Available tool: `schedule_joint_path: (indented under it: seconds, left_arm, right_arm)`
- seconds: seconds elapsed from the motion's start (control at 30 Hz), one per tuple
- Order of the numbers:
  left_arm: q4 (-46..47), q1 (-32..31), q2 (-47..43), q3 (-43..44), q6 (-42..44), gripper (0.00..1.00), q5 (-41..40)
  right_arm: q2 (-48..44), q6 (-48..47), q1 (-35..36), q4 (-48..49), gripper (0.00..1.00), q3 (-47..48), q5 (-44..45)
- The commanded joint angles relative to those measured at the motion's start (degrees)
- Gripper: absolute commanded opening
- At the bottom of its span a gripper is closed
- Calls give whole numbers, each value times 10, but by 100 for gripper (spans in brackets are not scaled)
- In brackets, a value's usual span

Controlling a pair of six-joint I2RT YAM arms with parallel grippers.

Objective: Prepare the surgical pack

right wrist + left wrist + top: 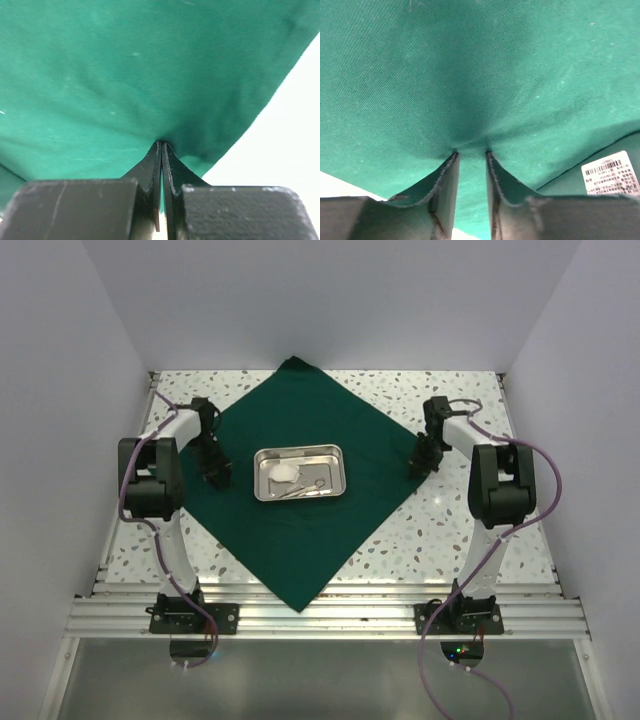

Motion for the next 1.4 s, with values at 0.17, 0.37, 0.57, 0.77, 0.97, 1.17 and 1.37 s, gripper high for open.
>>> schedule_joint_path:
  seconds: [0.17, 0.37, 0.57, 0.77, 0.97, 1.17, 1.37]
  left_arm:
    - [115, 2, -132, -85, 19, 55, -4]
    - [134, -5, -186, -70, 19, 69, 70]
    - [173, -38, -163, -73, 13, 76, 122]
    - [185, -73, -143, -79, -8, 75, 111]
    - [179, -82, -131, -89, -27, 70, 93]
    - [178, -97, -120, -100, -39, 60, 78]
    - [197, -114, -126, -129, -64, 47, 75]
  right_arm:
    - [-93, -129, 32, -61, 49, 35, -34]
    - [-70, -104, 119, -79, 75, 153, -128]
    - [9, -97, 174, -72, 78, 219, -140]
    - [74, -101, 205, -90, 75, 269, -103]
    - [104, -110, 212, -91, 71, 276, -95]
    - [126, -111, 212, -87, 55, 284, -114]
    - [148, -108, 213, -100, 42, 314, -115]
